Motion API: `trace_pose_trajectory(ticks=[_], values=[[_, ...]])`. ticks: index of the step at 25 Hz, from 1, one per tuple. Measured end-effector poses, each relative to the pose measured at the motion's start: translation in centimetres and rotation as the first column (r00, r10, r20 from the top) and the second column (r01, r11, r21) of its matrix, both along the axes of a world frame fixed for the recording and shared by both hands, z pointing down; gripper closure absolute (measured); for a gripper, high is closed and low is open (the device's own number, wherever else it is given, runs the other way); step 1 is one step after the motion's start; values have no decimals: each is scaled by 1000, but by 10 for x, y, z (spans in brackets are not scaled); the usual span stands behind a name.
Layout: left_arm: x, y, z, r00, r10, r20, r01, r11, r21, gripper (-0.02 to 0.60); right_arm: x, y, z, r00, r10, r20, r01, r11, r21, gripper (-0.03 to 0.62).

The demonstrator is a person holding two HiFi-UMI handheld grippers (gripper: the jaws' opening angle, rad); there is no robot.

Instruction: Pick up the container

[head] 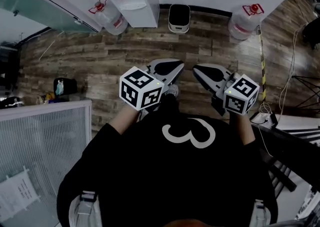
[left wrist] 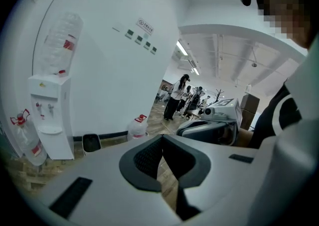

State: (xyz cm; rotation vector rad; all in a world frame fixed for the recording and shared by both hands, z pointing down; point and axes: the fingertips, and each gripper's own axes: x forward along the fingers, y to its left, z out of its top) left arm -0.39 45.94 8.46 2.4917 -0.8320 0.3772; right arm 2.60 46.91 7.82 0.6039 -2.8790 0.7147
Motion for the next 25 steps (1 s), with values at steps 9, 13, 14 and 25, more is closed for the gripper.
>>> trace_pose_trajectory(ticks=[9, 13, 14, 25], values=[[-52, -127, 41, 1000, 6, -11, -7, 993, -116, 565, -42, -126, 36, 999, 51, -8, -51, 994, -96, 568], [-69, -171, 56, 1000, 14, -18, -16, 988, -151, 565, -57, -169, 46, 998, 68, -15, -69, 989, -130, 568], [-72, -177, 59, 1000, 18, -19, -21, 987, -158, 565, -60, -175, 49, 998, 63, -14, -64, 989, -136, 567], [-68, -220, 98, 999, 32, -22, -36, 973, -230, 565, -58, -217, 90, 998, 68, -10, -69, 975, -212, 566]])
